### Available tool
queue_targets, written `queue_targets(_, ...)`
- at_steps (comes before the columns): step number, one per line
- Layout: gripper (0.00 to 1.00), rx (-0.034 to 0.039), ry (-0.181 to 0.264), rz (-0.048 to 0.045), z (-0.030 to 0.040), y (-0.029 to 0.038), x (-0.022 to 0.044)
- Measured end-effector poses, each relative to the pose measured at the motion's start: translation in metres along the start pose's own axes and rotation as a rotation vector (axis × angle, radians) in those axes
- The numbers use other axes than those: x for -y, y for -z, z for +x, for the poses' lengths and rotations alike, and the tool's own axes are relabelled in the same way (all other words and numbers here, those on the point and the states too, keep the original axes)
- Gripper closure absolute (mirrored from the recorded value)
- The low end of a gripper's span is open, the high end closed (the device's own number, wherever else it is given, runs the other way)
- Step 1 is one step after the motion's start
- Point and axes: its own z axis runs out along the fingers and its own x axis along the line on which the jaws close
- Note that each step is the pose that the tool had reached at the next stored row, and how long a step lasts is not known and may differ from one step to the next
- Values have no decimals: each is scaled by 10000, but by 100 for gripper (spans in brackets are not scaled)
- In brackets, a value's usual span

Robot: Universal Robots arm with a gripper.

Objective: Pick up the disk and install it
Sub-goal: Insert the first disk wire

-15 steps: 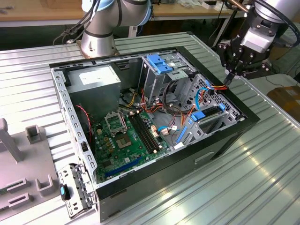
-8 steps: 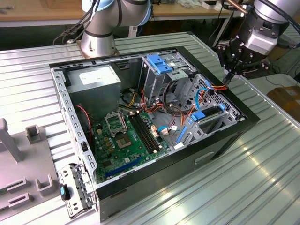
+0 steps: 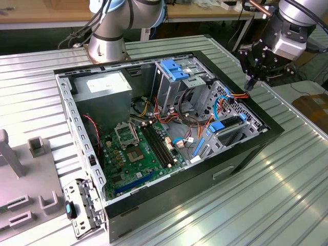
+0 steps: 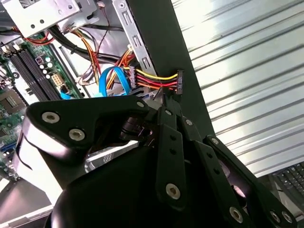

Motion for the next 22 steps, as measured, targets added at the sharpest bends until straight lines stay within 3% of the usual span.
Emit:
queue_targets(5,89,15,447,72,20,-12,27)
queue_targets(8,89,-2,1068,221,22,-20,29)
queue_targets(12,89,-9,1308,280,22,-24,29)
queue_targets(14,76,-5,1613,340,23,-29,28)
queue_targets(18,76,-28,2039,425,23,-36,27)
queue_targets(19,76,-59,2135,390,23,-39,27)
queue_targets(21,76,-246,2420,181,23,-43,26)
queue_targets(22,76,-285,2512,132,23,-46,26)
